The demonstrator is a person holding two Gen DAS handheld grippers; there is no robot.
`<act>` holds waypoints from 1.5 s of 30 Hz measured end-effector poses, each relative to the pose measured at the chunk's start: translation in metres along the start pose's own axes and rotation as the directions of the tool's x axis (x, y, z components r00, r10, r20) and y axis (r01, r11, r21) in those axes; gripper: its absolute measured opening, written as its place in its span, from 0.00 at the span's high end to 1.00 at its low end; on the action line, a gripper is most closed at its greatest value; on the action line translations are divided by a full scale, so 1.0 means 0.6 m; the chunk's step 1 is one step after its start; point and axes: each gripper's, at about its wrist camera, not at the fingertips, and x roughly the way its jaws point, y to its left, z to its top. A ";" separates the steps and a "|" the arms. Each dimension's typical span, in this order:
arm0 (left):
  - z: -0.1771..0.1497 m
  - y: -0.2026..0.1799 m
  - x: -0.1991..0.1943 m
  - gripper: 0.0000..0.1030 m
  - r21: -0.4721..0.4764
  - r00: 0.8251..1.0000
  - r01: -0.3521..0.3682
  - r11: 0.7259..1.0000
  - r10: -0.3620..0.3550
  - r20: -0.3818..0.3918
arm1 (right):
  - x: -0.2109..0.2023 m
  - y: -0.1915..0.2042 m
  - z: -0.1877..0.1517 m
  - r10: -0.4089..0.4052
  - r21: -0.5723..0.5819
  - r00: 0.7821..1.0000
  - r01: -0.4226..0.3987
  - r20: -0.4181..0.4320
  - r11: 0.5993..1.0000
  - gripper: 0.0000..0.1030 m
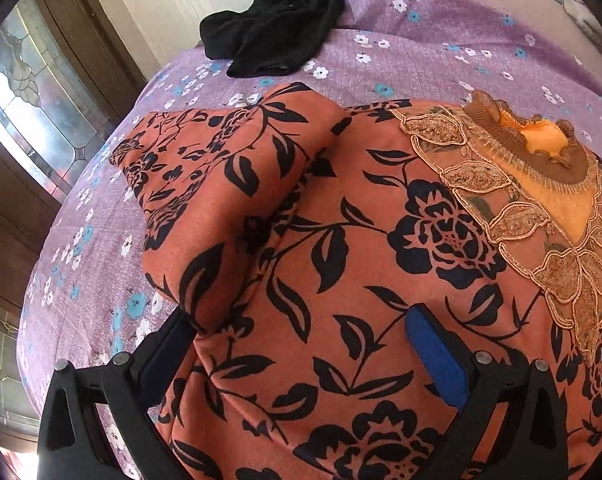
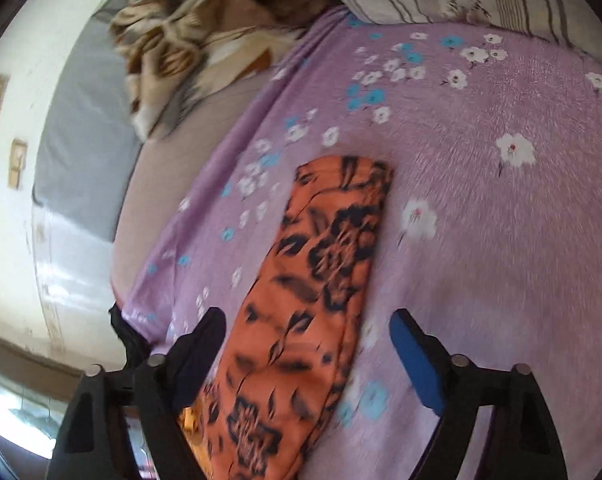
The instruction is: Fold small clothes
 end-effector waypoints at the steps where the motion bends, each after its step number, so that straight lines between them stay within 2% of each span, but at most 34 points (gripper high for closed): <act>1: -0.004 0.004 -0.003 0.00 -0.016 1.000 0.010 1.000 -0.010 0.006 | 0.012 -0.002 0.011 -0.032 -0.008 0.999 0.032 0.015 0.999 0.22; 3: -0.019 0.016 -0.004 0.00 -0.065 0.998 0.049 0.997 -0.046 0.039 | 0.030 -0.004 0.031 -0.014 -0.021 0.997 0.016 0.071 1.000 0.25; 5: -0.017 0.024 -0.003 0.00 -0.104 0.997 0.079 0.991 -0.077 0.028 | 0.046 0.000 0.046 -0.011 -0.066 0.993 0.019 0.119 0.998 0.25; 9: -0.020 0.022 -0.006 0.00 -0.083 0.996 0.084 0.993 -0.082 0.018 | 0.080 0.042 0.054 -0.108 -0.216 0.980 0.143 0.167 0.966 0.26; 10: -0.020 0.022 -0.007 0.00 -0.079 0.996 0.085 0.993 -0.084 0.014 | 0.084 0.053 0.050 -0.127 -0.265 0.976 0.172 0.178 0.949 0.38; 11: -0.019 0.023 -0.007 0.00 -0.074 0.996 0.091 0.993 -0.090 0.007 | 0.092 0.059 0.049 -0.115 -0.301 0.981 0.159 0.159 0.940 0.77; 12: -0.016 0.025 -0.008 0.00 -0.067 0.995 0.099 0.993 -0.099 -0.004 | 0.098 0.056 0.046 -0.073 -0.296 0.992 0.102 0.106 0.950 0.96; 15: -0.008 0.031 -0.015 0.00 -0.028 0.993 0.116 0.993 -0.117 -0.021 | 0.077 0.083 0.024 0.011 -0.323 0.993 0.028 0.120 0.946 0.94; 17: -0.004 0.048 -0.034 0.00 -0.036 0.995 0.087 0.996 -0.086 0.048 | 0.044 0.129 0.001 0.096 -0.369 0.988 -0.045 0.121 0.929 0.94; 19: 0.003 0.067 -0.057 0.00 -0.038 0.993 0.044 0.998 -0.040 0.114 | 0.010 0.189 -0.031 0.207 -0.402 0.974 -0.155 0.088 0.903 0.94; 22: 0.012 0.112 -0.082 0.00 -0.081 0.987 0.003 0.997 0.011 0.163 | -0.036 0.279 -0.110 0.371 -0.423 0.929 -0.338 -0.005 0.841 0.94; 24: 0.013 0.152 -0.092 0.00 -0.146 0.986 0.001 0.989 0.024 0.166 | -0.048 0.338 -0.172 0.458 -0.421 0.885 -0.447 -0.083 0.789 0.94; 27: 0.009 0.218 -0.100 0.00 -0.246 0.987 0.006 0.969 0.033 0.157 | -0.036 0.414 -0.282 0.528 -0.398 0.823 -0.565 -0.210 0.723 0.94; 29: 0.005 0.263 -0.096 0.00 -0.308 0.987 -0.017 0.951 0.065 0.147 | -0.010 0.456 -0.360 0.527 -0.387 0.799 -0.602 -0.290 0.698 0.94; 30: 0.003 0.286 -0.092 0.00 -0.339 0.987 -0.039 0.940 0.089 0.136 | 0.004 0.473 -0.397 0.514 -0.397 0.796 -0.605 -0.321 0.690 0.93; 32: -0.003 0.323 -0.082 0.00 -0.390 0.986 -0.071 0.918 0.123 0.112 | 0.037 0.494 -0.469 0.448 -0.420 0.819 -0.571 -0.360 0.706 0.91; 34: -0.006 0.359 -0.072 0.00 -0.443 0.987 -0.087 0.892 0.137 0.083 | 0.078 0.503 -0.525 0.351 -0.472 0.855 -0.507 -0.382 0.721 0.89; 35: -0.009 0.376 -0.068 0.00 -0.475 0.988 -0.083 0.876 0.133 0.073 | 0.097 0.508 -0.552 0.277 -0.515 0.881 -0.453 -0.384 0.727 0.82; 36: -0.012 0.391 -0.066 0.00 -0.505 0.990 -0.071 0.860 0.121 0.068 | 0.113 0.500 -0.574 0.217 -0.537 0.890 -0.421 -0.402 0.731 0.75; 37: -0.015 0.402 -0.063 0.00 -0.531 0.992 -0.057 0.845 0.108 0.065 | 0.126 0.492 -0.596 0.172 -0.540 0.884 -0.409 -0.435 0.736 0.62; 38: -0.017 0.411 -0.058 0.00 -0.553 0.994 -0.044 0.832 0.093 0.061 | 0.137 0.487 -0.608 0.158 -0.524 0.867 -0.421 -0.473 0.740 0.41; 39: -0.018 0.420 -0.055 0.00 -0.571 0.996 -0.031 0.820 0.076 0.054 | 0.140 0.480 -0.618 0.165 -0.503 0.847 -0.445 -0.505 0.741 0.31; 40: -0.018 0.424 -0.052 0.00 -0.585 0.997 -0.022 0.811 0.062 0.049 | 0.139 0.480 -0.624 0.178 -0.489 0.833 -0.465 -0.524 0.738 0.26; 43: -0.017 0.433 -0.040 0.00 -0.609 0.999 0.012 0.793 0.020 0.045 | 0.103 0.485 -0.620 0.223 -0.482 0.806 -0.522 -0.548 0.704 0.26; 44: -0.016 0.436 -0.038 0.00 -0.612 0.999 0.020 0.791 0.011 0.048 | 0.082 0.485 -0.618 0.226 -0.508 0.817 -0.520 -0.531 0.687 0.26; 45: -0.015 0.439 -0.036 0.00 -0.615 0.999 0.024 0.788 0.007 0.048 | 0.065 0.482 -0.612 0.206 -0.549 0.839 -0.495 -0.503 0.673 0.26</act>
